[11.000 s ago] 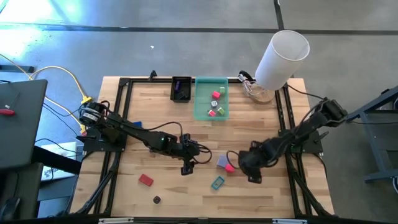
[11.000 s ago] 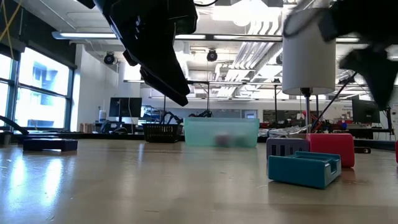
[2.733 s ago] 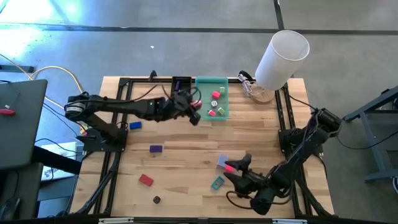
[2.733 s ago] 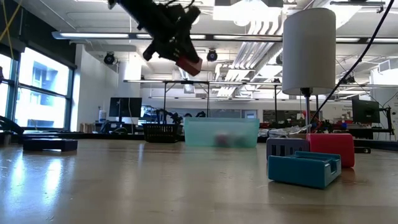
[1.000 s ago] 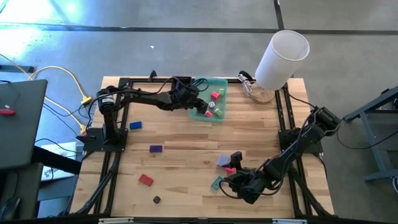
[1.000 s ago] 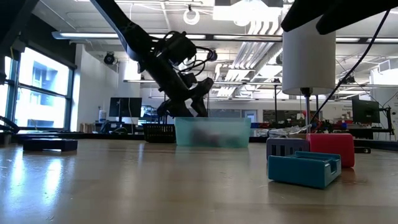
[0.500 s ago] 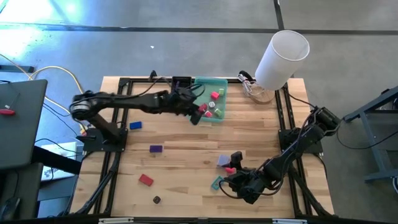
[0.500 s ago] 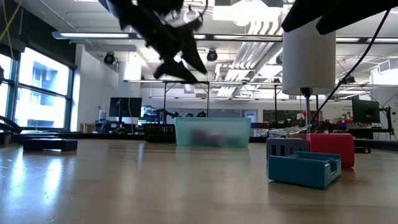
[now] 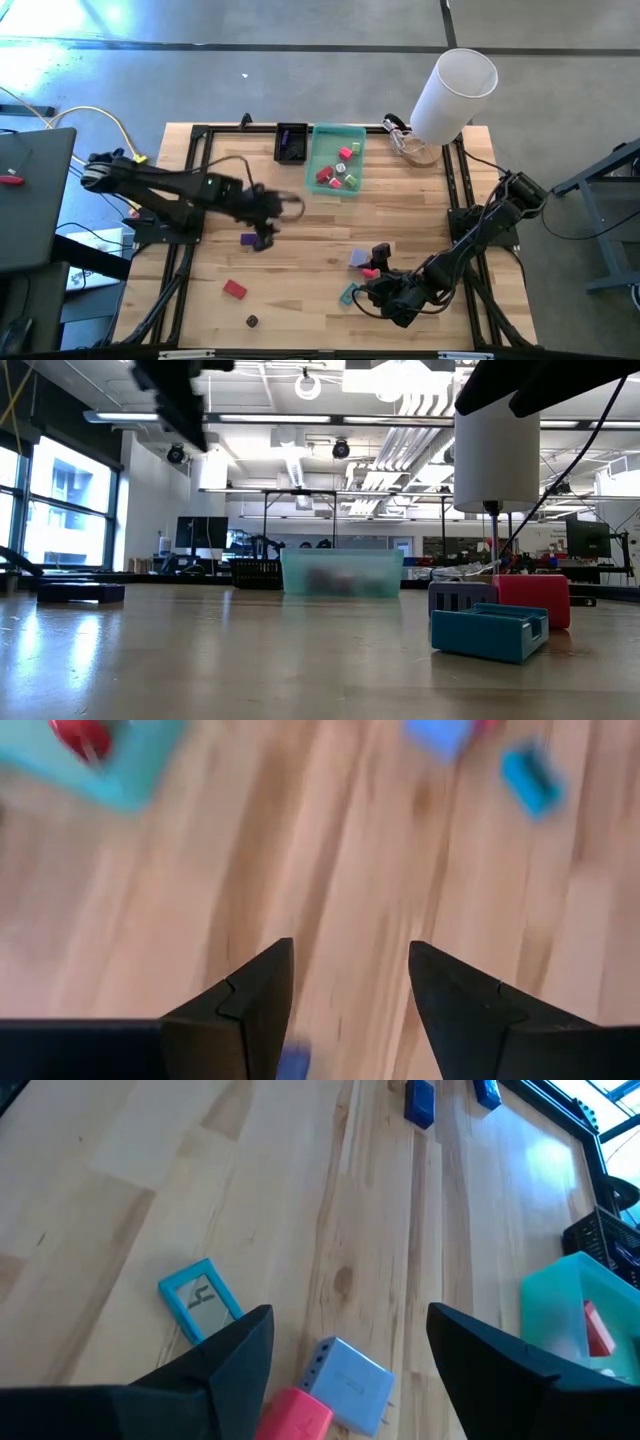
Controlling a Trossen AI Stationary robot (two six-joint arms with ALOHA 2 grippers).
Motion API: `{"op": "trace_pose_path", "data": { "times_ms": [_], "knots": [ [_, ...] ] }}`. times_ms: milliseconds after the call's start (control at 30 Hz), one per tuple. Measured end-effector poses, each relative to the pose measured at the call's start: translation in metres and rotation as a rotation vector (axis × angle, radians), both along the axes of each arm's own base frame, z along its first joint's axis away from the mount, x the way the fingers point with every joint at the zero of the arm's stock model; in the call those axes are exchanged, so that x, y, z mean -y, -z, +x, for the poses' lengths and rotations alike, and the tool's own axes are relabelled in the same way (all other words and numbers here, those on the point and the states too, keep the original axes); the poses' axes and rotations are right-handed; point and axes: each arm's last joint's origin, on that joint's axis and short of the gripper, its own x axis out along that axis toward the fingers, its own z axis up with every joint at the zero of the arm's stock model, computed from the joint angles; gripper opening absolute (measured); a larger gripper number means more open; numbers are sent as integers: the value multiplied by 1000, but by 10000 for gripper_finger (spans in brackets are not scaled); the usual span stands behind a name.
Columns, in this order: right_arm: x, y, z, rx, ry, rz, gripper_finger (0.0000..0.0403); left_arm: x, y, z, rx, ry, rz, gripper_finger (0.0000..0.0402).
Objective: Pick & Place Office items
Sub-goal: Put the purple digital clock into the black bin
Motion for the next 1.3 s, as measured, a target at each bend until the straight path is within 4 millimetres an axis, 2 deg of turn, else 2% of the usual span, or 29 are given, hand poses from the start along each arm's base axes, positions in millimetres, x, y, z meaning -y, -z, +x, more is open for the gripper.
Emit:
{"op": "trace_pose_path", "data": {
  "times_ms": [267,500,700,833,1300],
  "knots": [
    [0,0,0,6,0,5,252,36,28,-9,-270,153,73,193],
    [0,0,1,5,1,5,252,52,52,-4,-418,242,142,193],
    [0,0,1,5,1,7,252,51,64,3,-457,291,303,193],
    [0,0,1,1,-3,13,252,50,69,4,-473,318,331,193],
    [1,0,2,0,-1,19,252,33,112,-17,-610,284,384,193]
  ]
}}
